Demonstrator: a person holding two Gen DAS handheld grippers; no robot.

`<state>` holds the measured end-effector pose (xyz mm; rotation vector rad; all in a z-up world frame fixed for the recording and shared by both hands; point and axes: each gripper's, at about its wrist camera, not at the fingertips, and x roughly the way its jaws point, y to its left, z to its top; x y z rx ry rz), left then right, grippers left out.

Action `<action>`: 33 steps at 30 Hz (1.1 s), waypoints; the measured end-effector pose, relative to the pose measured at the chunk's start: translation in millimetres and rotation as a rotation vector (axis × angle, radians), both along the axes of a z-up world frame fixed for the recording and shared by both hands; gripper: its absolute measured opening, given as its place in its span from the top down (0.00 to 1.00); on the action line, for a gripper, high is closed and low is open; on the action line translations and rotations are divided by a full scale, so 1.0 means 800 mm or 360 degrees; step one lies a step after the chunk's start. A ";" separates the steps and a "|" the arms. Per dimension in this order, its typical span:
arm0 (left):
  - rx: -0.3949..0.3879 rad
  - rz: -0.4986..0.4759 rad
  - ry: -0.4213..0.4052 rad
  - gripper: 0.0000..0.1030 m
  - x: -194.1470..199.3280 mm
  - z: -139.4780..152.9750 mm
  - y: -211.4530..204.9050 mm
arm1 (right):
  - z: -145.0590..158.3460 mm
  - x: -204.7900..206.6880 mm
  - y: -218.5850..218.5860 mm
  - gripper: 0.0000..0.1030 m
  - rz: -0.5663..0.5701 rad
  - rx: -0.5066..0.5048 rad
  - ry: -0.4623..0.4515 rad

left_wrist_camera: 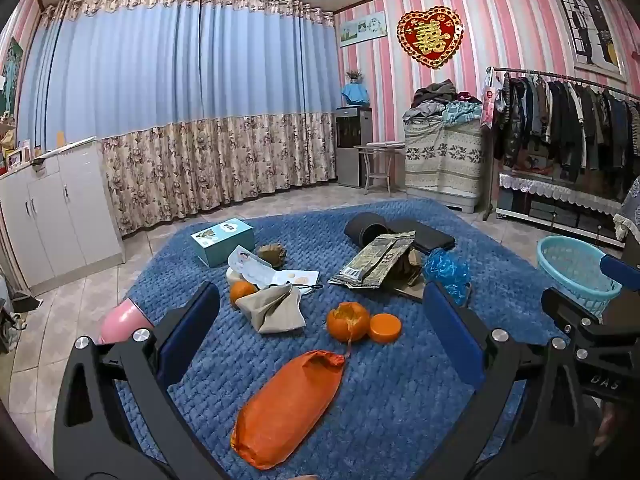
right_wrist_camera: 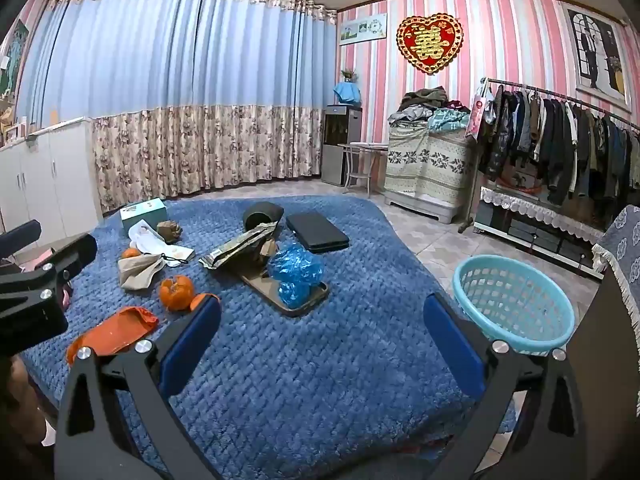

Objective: Collect trash

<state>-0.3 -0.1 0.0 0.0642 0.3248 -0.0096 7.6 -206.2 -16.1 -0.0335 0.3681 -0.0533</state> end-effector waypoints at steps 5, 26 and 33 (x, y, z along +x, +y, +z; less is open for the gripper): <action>0.0003 0.0004 0.0000 0.05 -0.001 0.000 0.000 | 0.003 -0.003 0.004 0.04 -0.0001 -0.0022 -0.0002; -0.0010 -0.0013 0.0026 0.05 0.002 -0.002 -0.004 | -0.007 0.007 -0.007 0.04 -0.0006 0.0009 0.0021; -0.0014 -0.0013 0.0030 0.05 0.002 -0.001 -0.002 | -0.007 0.006 -0.005 0.04 -0.0005 0.0009 0.0023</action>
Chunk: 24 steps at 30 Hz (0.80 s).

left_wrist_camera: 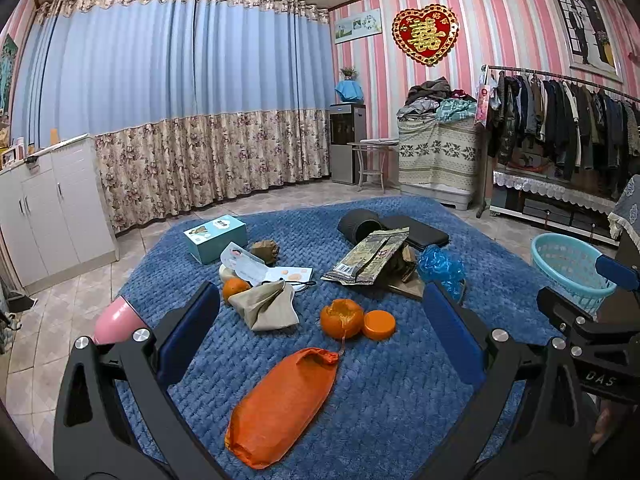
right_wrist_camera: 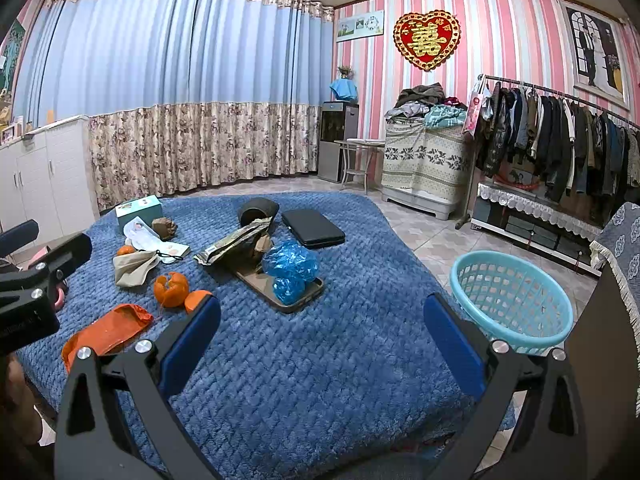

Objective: Collect trash

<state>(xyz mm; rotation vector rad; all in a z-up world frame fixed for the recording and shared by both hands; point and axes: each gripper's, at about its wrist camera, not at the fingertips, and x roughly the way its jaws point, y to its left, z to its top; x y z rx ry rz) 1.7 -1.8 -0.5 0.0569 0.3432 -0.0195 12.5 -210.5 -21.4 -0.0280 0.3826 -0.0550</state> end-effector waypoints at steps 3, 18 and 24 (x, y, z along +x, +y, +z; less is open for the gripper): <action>0.0000 0.0000 -0.0001 0.05 0.000 0.000 0.000 | -0.002 0.001 -0.001 0.04 0.0001 -0.0002 -0.0003; 0.0001 -0.0004 0.0002 0.05 0.000 -0.004 -0.001 | -0.001 0.001 0.000 0.04 -0.0002 0.0000 0.0003; 0.0002 -0.0005 0.0003 0.05 0.000 -0.003 -0.001 | 0.000 0.000 0.001 0.04 -0.0001 0.0000 0.0002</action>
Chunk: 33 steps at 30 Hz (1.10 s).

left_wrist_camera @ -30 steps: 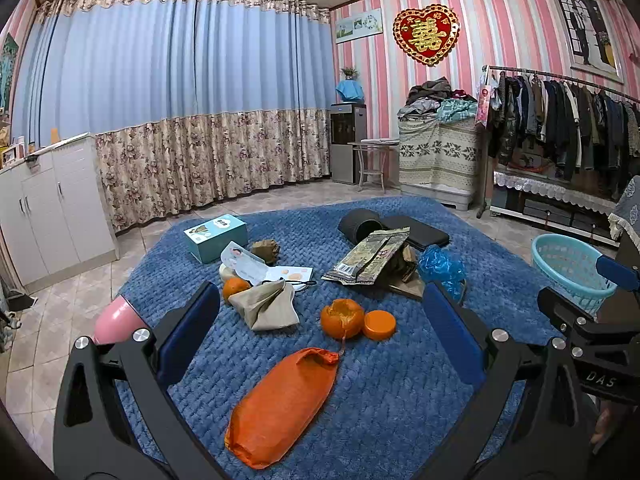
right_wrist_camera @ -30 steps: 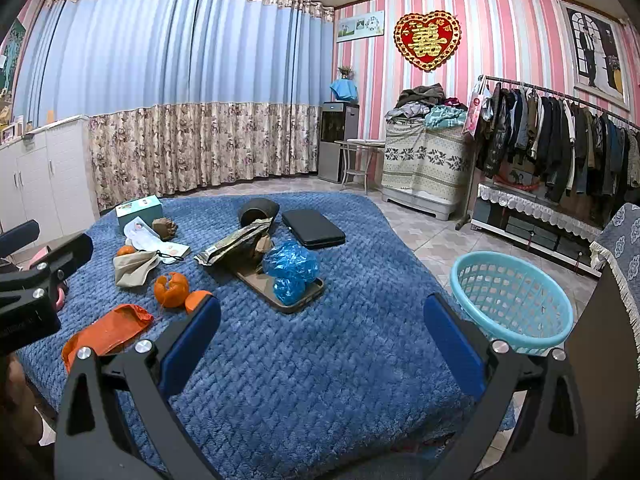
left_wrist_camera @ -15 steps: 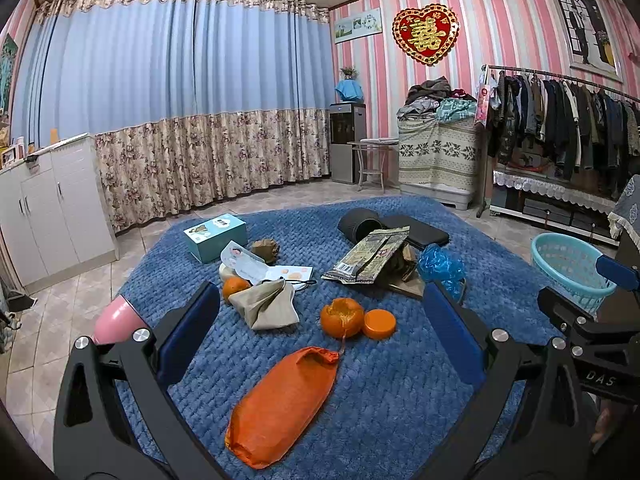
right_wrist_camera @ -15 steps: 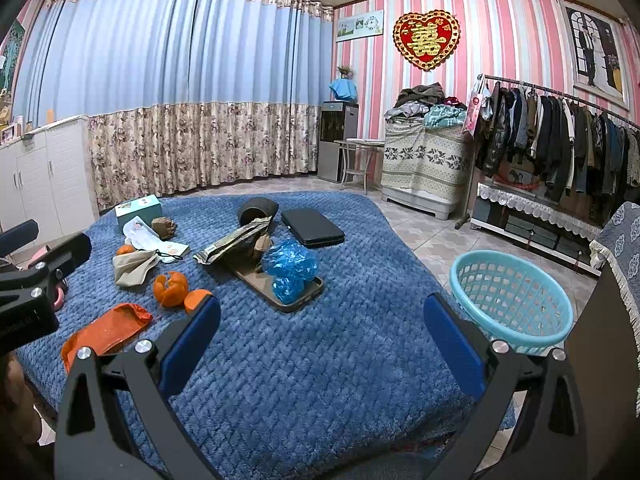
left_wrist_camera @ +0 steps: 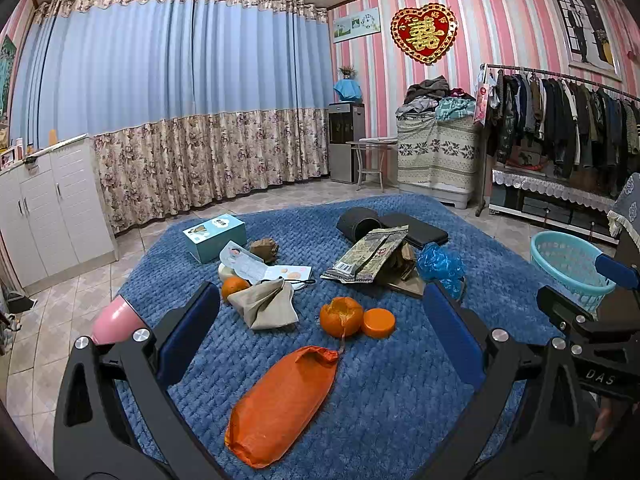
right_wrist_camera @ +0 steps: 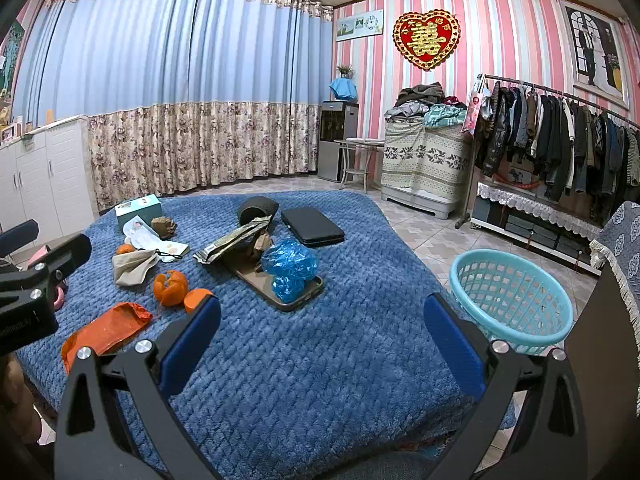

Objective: Collect trash

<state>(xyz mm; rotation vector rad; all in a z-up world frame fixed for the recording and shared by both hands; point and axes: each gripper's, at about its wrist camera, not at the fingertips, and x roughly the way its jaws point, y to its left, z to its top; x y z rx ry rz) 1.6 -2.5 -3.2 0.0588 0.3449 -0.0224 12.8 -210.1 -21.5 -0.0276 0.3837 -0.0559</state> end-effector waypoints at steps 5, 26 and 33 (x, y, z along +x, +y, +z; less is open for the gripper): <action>0.0000 -0.0001 -0.0001 0.05 0.003 -0.003 0.001 | 0.001 -0.001 0.000 0.04 -0.0001 0.0000 0.0001; 0.0001 -0.0001 -0.0001 0.05 0.003 -0.004 0.000 | 0.002 -0.001 -0.001 0.04 -0.0002 -0.0001 0.0002; 0.0003 -0.0002 -0.0002 0.05 0.003 -0.003 0.000 | 0.002 -0.001 -0.001 0.04 -0.0002 -0.0001 0.0000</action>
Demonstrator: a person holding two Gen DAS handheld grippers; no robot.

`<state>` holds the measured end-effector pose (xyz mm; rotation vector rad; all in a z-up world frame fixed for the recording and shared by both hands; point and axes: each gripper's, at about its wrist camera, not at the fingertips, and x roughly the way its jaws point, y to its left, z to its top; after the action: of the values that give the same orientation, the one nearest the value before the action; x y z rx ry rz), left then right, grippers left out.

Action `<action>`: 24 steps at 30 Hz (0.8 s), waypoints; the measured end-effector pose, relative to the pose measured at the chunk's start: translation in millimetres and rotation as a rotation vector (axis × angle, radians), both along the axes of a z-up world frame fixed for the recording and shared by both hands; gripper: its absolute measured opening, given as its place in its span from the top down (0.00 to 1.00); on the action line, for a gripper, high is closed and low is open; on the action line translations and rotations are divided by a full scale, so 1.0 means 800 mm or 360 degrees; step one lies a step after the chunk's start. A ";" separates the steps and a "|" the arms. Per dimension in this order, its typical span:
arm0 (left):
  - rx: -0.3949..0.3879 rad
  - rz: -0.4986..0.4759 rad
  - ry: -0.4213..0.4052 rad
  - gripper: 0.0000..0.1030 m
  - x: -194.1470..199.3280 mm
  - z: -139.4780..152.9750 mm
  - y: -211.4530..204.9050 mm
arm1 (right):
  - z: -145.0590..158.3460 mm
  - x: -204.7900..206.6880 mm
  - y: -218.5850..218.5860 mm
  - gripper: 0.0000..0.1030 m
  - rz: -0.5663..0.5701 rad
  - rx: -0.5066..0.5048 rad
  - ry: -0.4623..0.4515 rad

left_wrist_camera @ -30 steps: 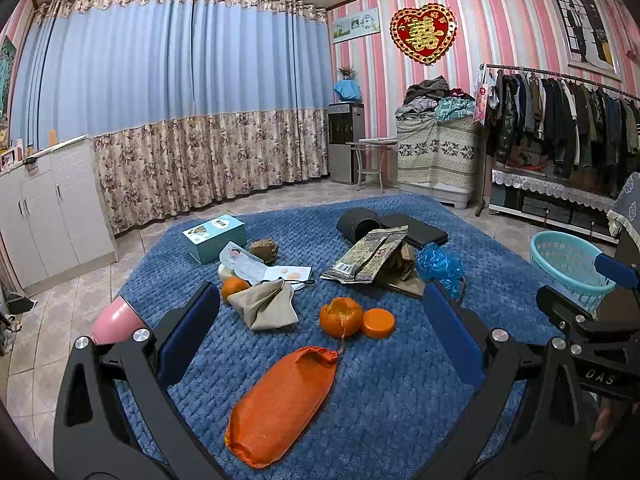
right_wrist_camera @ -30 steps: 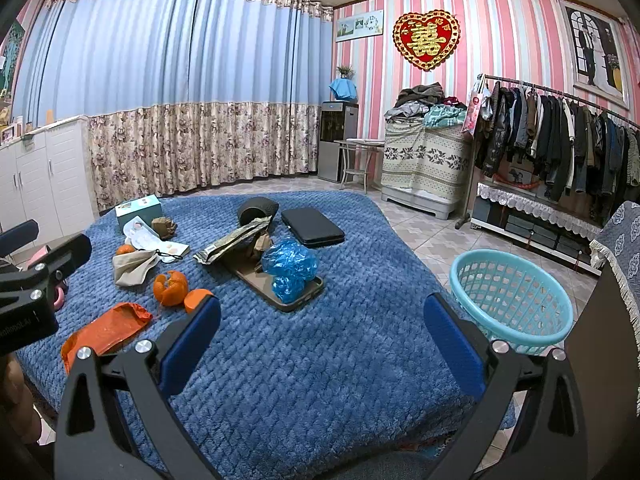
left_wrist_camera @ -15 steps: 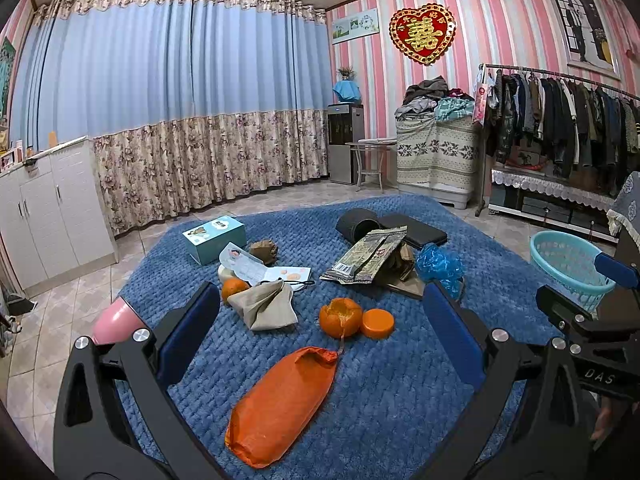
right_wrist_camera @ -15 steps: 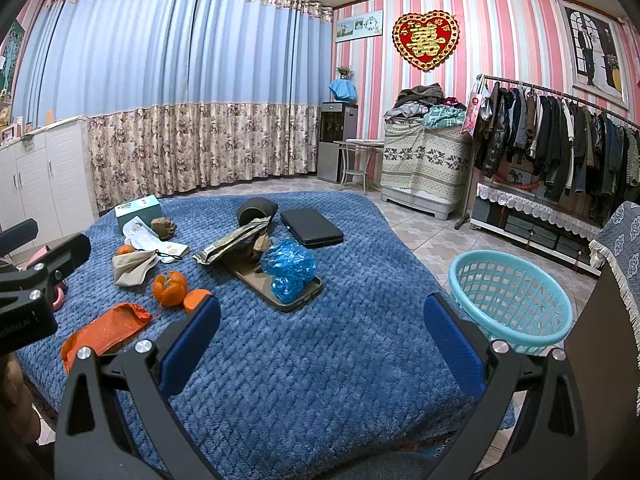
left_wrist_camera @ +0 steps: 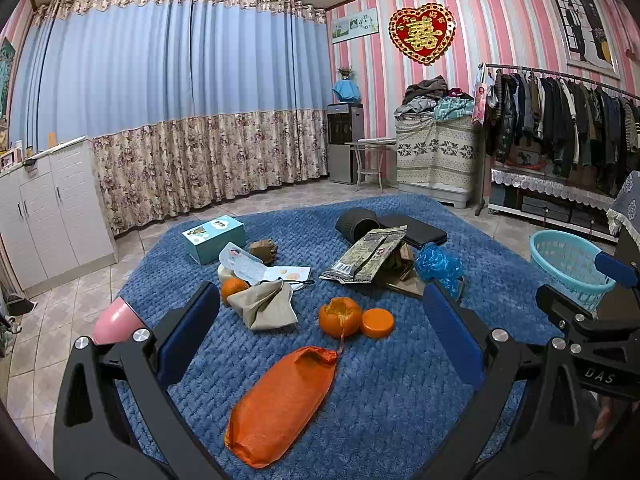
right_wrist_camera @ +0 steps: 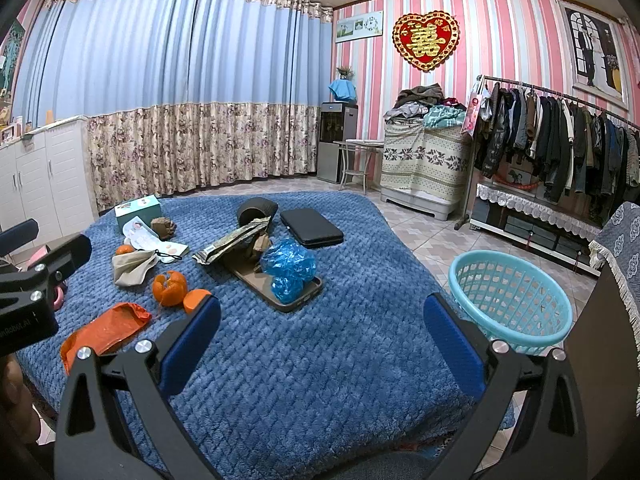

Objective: Collect trash

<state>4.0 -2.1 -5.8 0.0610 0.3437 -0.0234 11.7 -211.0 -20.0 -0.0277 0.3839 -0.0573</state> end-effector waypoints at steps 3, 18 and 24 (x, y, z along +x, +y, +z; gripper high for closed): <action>0.0000 0.0001 -0.0001 0.05 0.000 0.000 0.000 | 0.000 0.000 0.000 0.04 0.0000 0.0000 0.0000; 0.0002 -0.0005 -0.0008 0.05 -0.002 -0.003 -0.006 | 0.000 0.000 0.001 0.04 0.0001 0.0001 0.0002; 0.0019 0.0026 -0.0024 0.05 -0.002 -0.001 0.005 | 0.001 0.001 -0.003 0.04 -0.0012 0.0005 0.0003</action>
<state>2.4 2.2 -6.6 0.0700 0.3293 -0.0046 12.6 -213.3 -19.0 -0.0230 0.3860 -0.0642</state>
